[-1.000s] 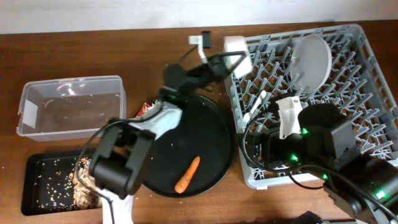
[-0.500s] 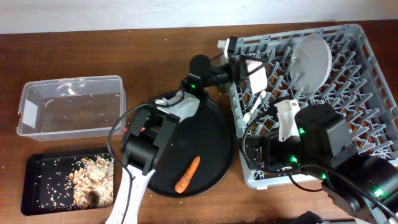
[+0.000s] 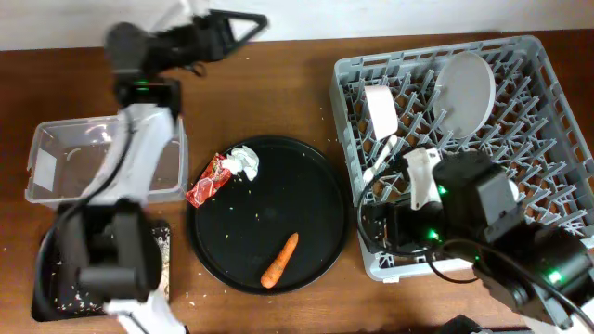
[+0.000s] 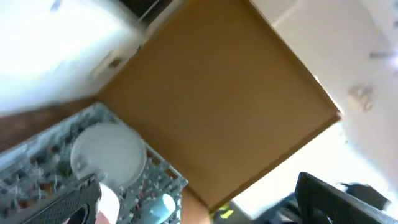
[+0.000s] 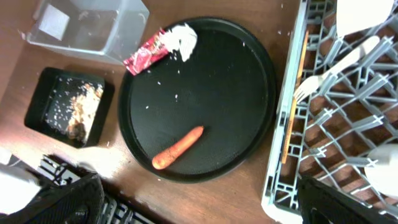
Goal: Sort waste into correct bins and load items into the dishwasher rack
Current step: 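Grasp the orange carrot on the serving tray with the left gripper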
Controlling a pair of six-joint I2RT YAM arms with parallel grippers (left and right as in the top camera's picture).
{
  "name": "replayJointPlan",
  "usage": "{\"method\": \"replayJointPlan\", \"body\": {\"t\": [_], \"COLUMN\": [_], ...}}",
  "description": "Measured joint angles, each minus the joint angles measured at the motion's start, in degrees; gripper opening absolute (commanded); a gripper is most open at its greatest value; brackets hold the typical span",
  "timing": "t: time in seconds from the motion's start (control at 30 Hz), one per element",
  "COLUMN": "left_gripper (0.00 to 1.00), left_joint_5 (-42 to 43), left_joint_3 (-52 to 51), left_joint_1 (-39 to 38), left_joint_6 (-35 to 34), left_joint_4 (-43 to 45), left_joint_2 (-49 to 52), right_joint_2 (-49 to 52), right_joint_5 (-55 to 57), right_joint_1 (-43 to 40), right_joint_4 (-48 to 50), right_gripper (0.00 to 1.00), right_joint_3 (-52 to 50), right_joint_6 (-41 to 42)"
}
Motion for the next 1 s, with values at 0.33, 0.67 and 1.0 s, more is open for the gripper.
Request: {"method": "replayJointPlan", "body": {"t": [0.33,0.67,1.0], "left_gripper": [0.99,0.70,0.01], "left_joint_5": [-45.79,-71.30,-76.00], "left_joint_3": [0.28,-40.87,-41.62], "left_joint_1": [8.52,-37.40,-37.77], "left_joint_6": [64.83,67.25,54.60], "left_joint_4": [-118.75,-103.30,-101.33], "left_joint_2": [-45.22,-31.67,-18.53], "right_joint_2": [4.26,-5.40,-2.14], "right_joint_5": [-0.94,6.51,6.62], "right_joint_1": [0.11,-3.08,-3.08], "right_joint_4": [0.04,-0.70,-1.68], "right_gripper": [0.99,0.99,0.99], "right_joint_3": [-0.07,0.09,0.09], "right_joint_6": [0.39,2.16,2.16]}}
